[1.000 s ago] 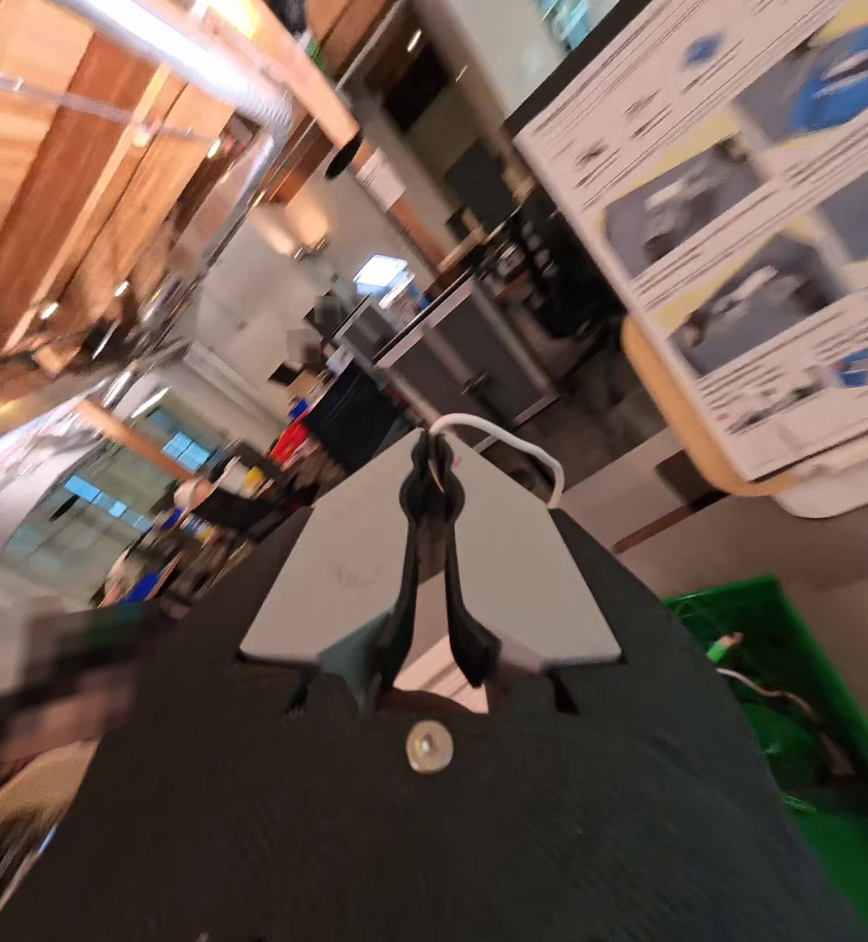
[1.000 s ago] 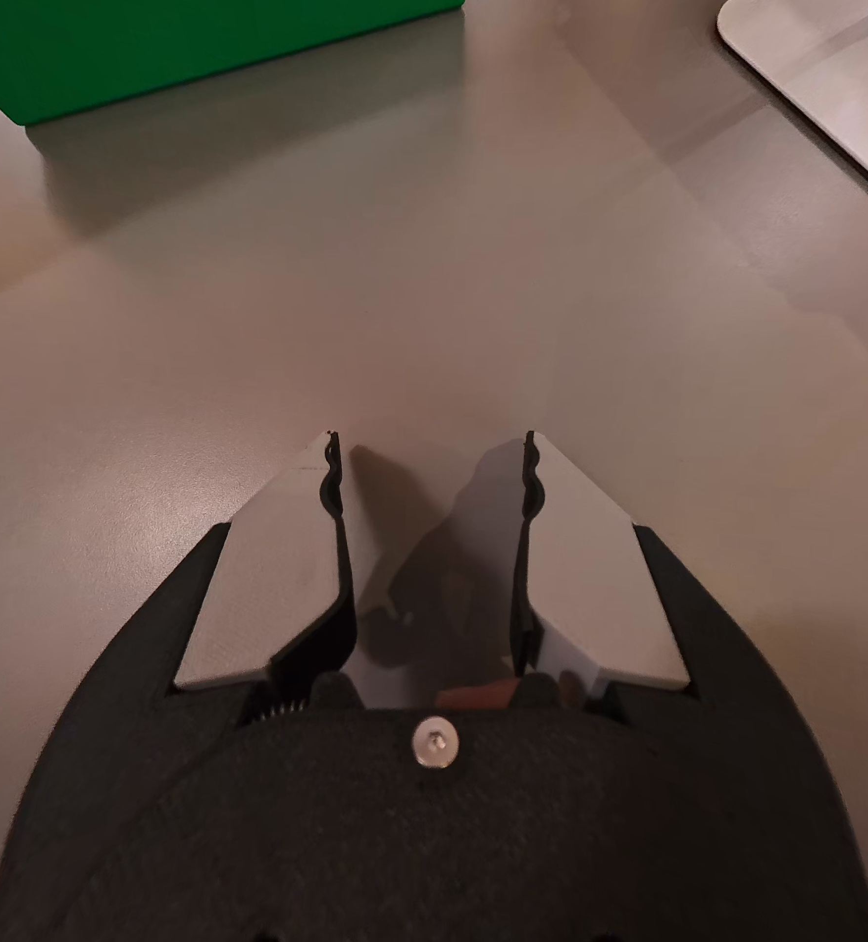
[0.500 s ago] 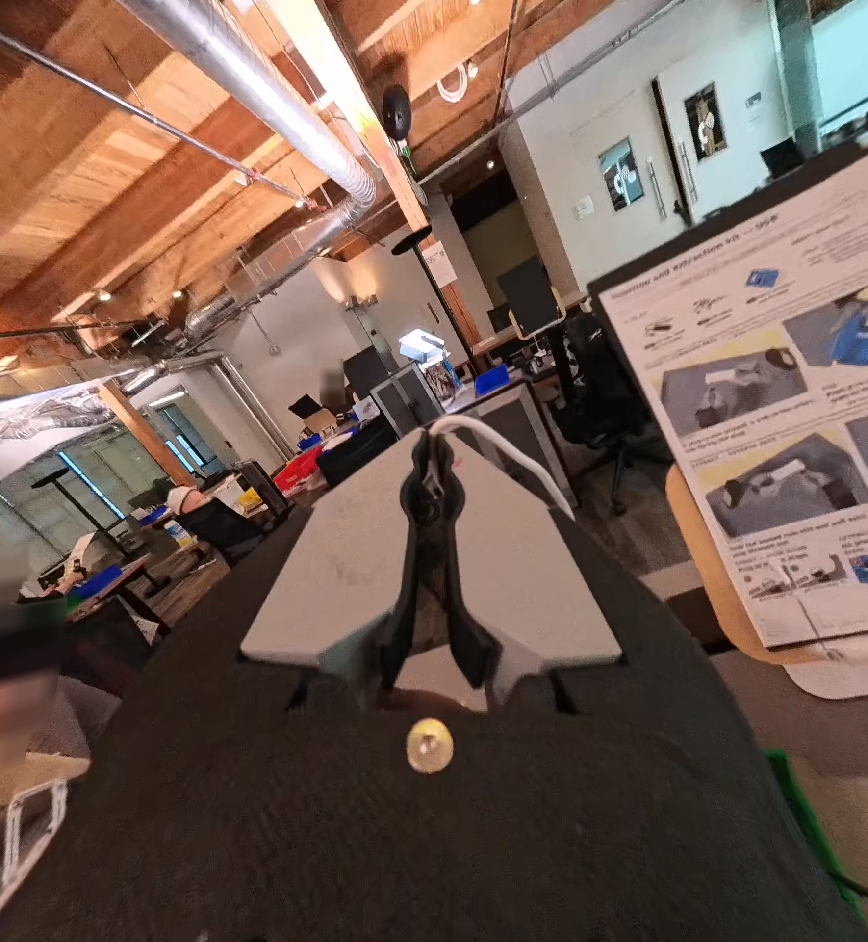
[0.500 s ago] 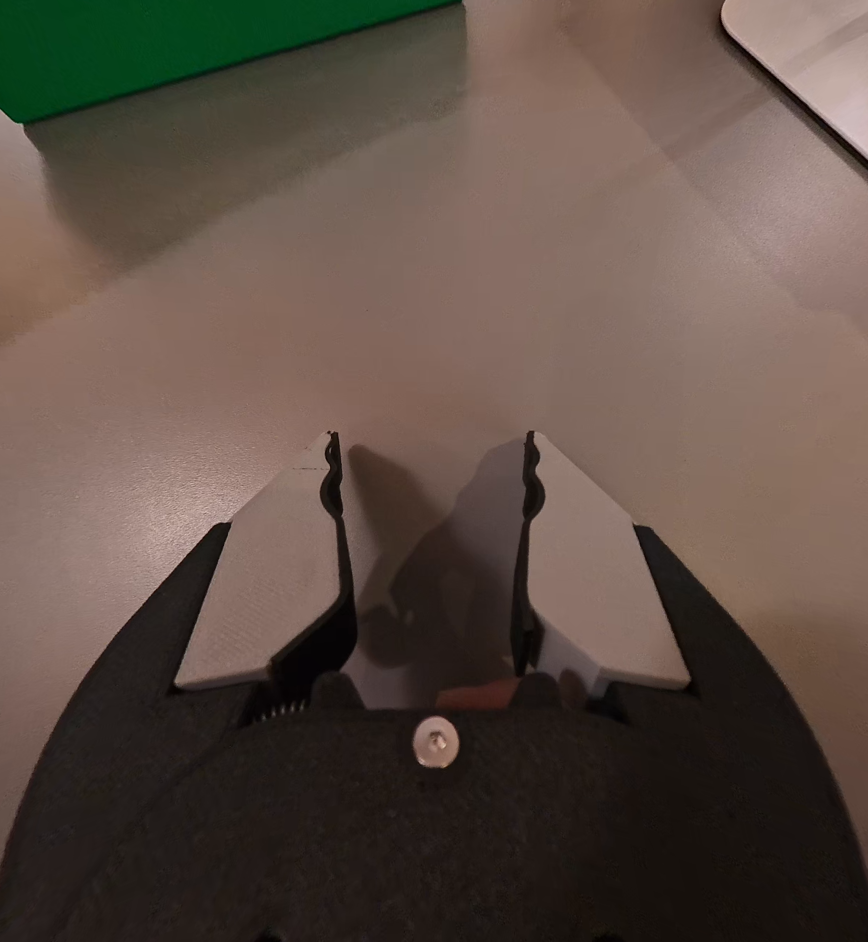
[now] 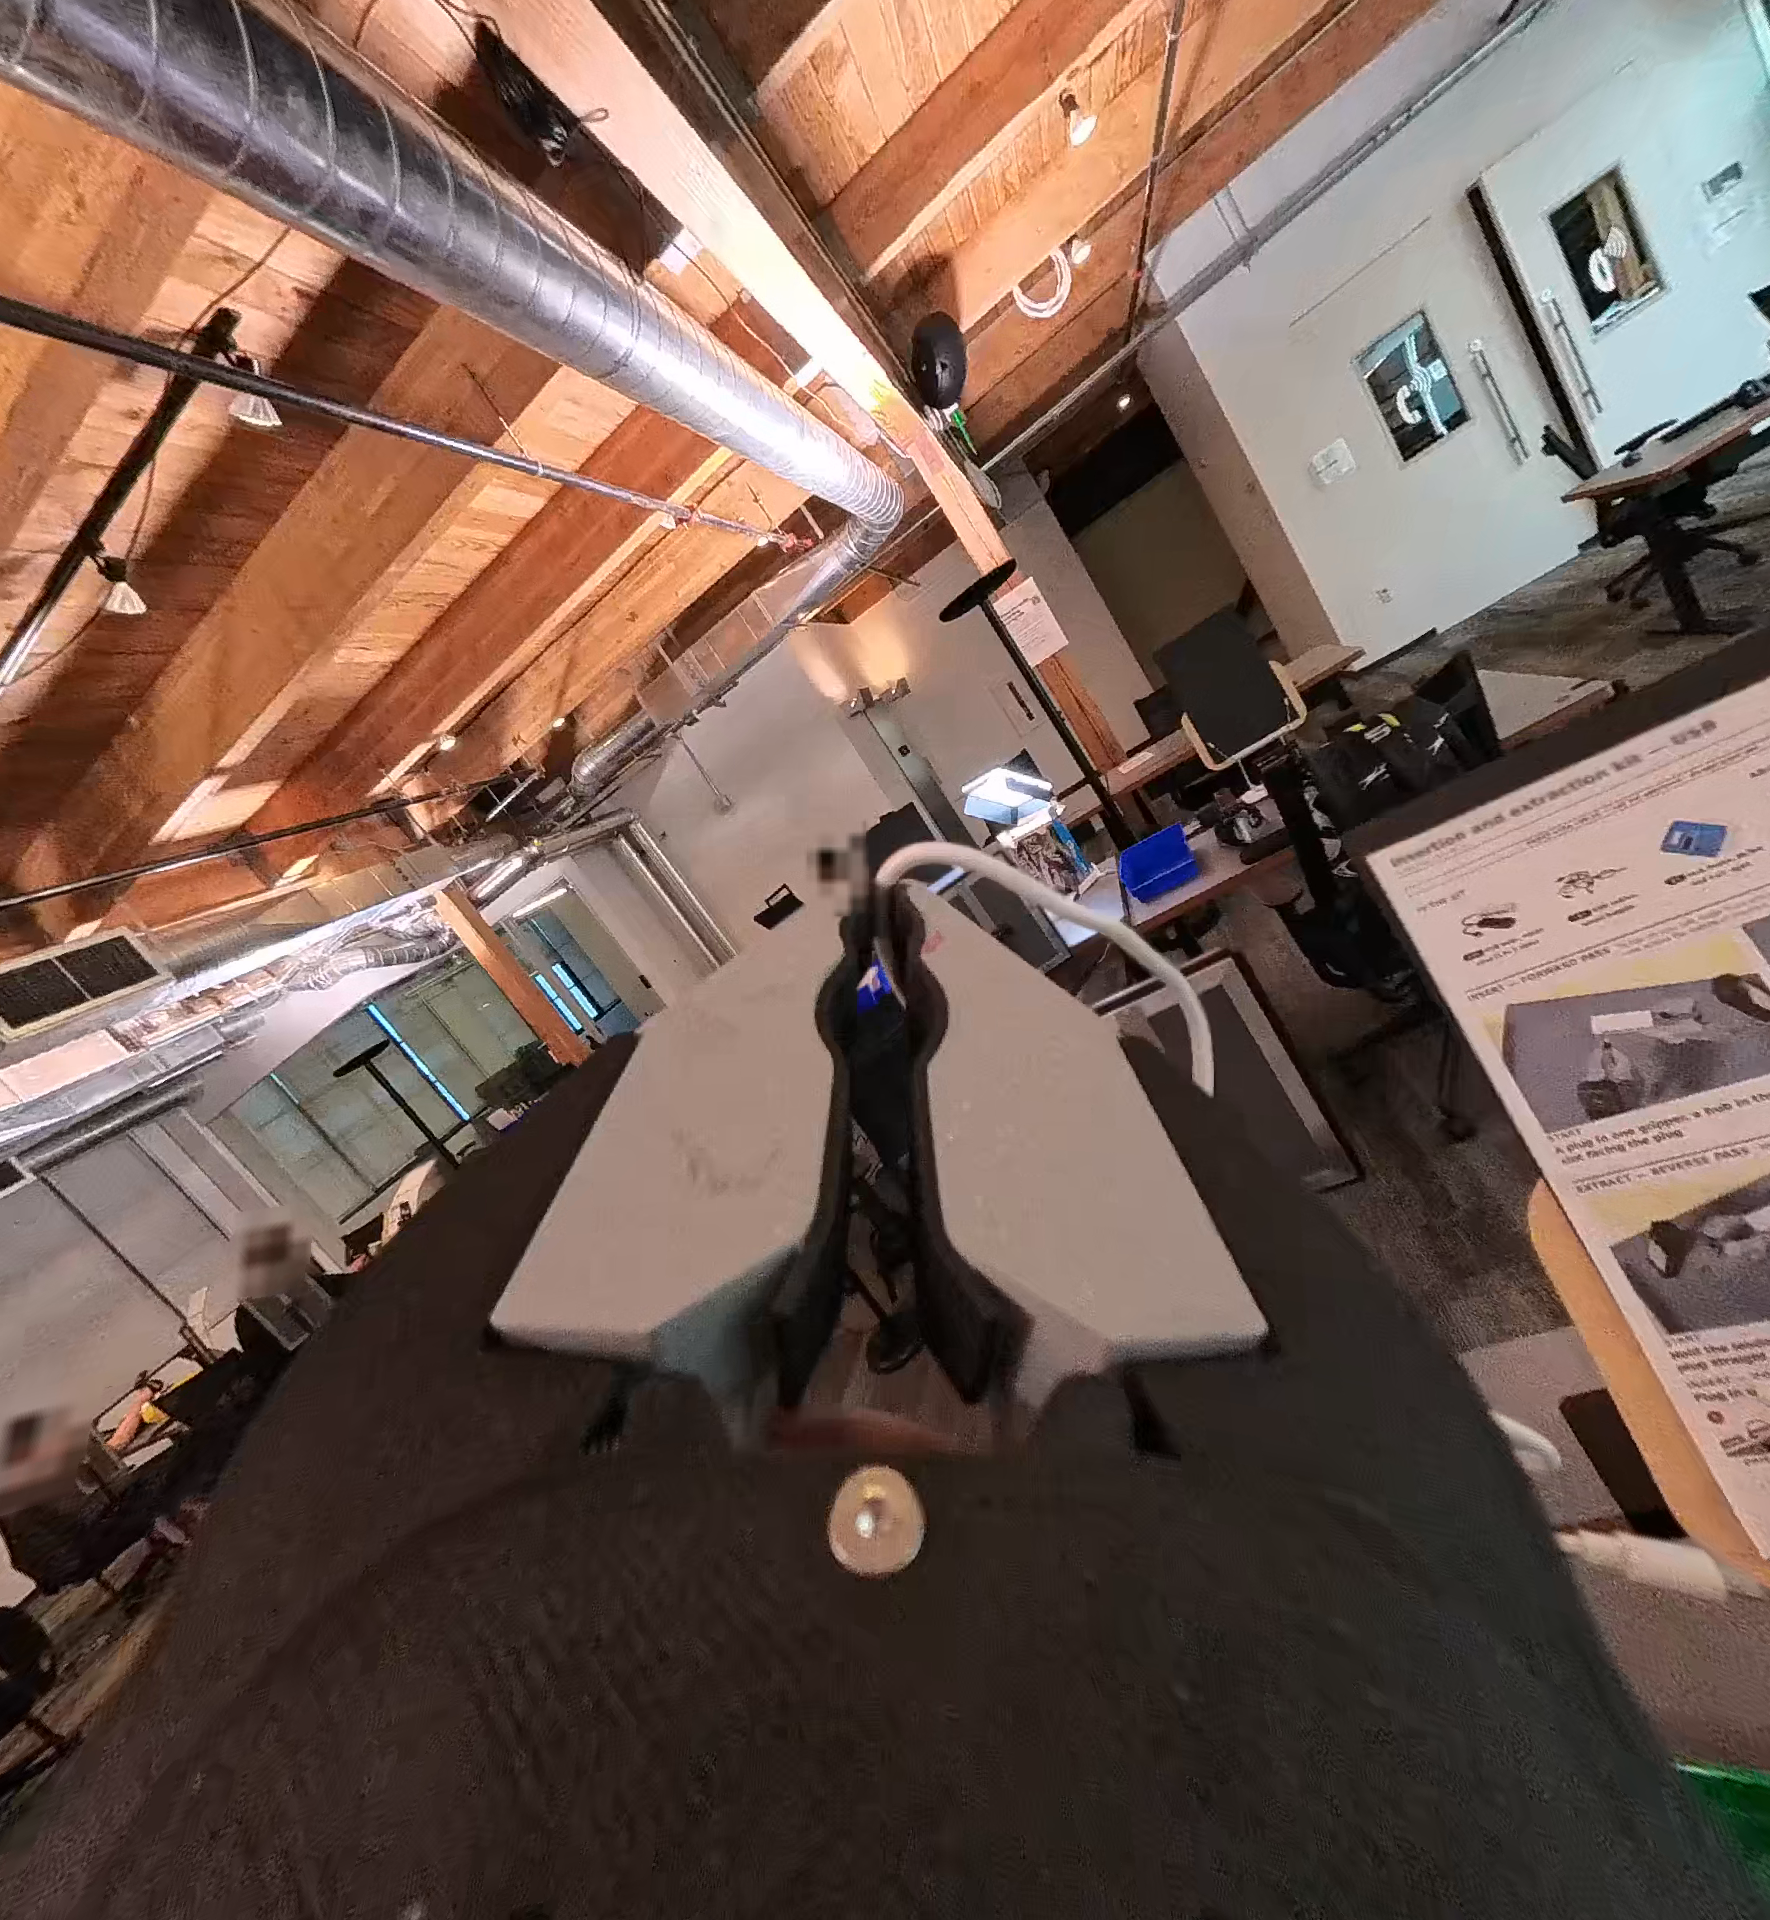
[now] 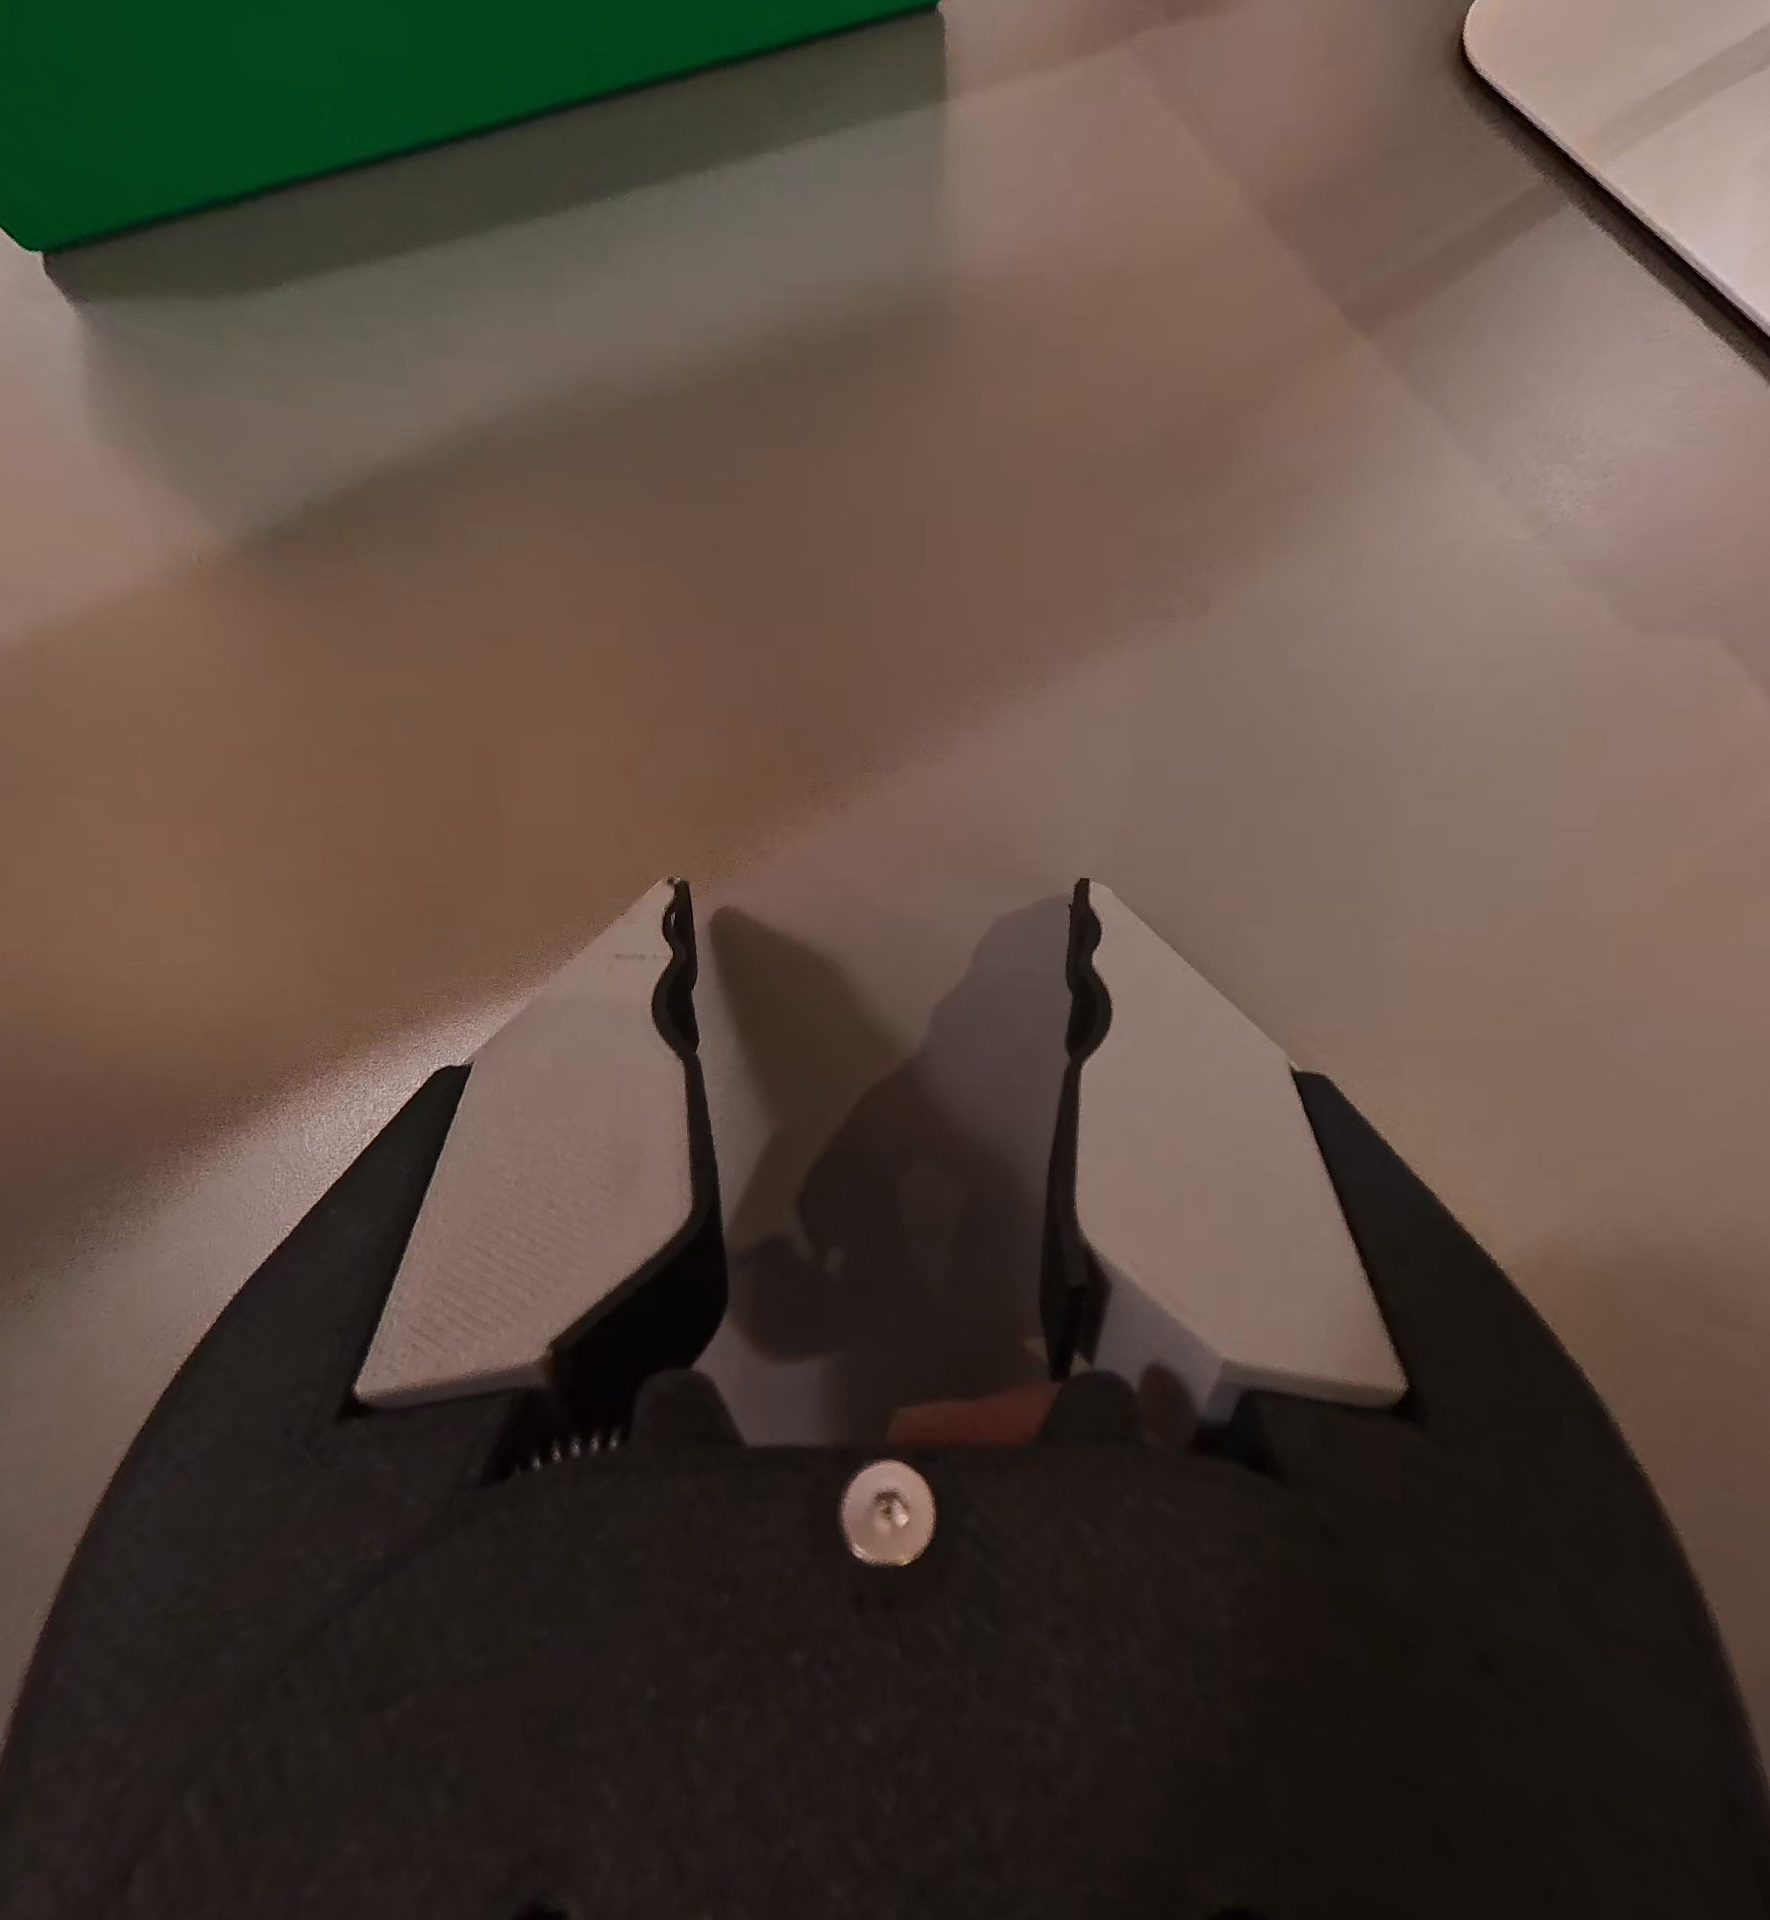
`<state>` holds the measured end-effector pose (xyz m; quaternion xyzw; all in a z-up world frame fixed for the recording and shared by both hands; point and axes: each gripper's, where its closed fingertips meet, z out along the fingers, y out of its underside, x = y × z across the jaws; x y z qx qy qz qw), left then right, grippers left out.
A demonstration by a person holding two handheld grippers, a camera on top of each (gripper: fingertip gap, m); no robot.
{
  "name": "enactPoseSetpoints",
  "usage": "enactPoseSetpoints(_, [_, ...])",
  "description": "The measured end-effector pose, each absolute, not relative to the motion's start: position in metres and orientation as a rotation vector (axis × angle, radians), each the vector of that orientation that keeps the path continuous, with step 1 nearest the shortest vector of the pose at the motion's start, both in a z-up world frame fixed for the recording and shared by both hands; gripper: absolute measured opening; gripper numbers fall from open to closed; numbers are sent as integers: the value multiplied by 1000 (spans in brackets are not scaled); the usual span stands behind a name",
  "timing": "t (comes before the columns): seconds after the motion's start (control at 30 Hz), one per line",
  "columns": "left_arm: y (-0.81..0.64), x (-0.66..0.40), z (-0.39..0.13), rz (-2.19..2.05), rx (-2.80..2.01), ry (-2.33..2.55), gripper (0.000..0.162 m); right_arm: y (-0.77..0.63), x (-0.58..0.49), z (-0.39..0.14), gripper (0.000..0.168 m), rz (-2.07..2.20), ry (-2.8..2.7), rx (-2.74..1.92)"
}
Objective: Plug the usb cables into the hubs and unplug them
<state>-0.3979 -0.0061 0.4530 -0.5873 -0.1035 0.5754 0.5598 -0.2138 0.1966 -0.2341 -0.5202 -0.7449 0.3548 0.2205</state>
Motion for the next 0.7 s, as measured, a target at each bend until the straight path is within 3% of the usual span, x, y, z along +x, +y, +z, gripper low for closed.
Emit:
enactPoseSetpoints(0.4, [45,-319,480,1256,-1400,-106,0,197,-214,-234,71,977,-2055,-1435])
enactPoseSetpoints(0.5, [84,-294,439,998,-1483,-24,0,197,-214,-234,71,974,-2056,-1437])
enactPoseSetpoints(0.7, [158,-273,266,591,-1713,82,0,220,-216,-199,72,1092,-1877,-1446])
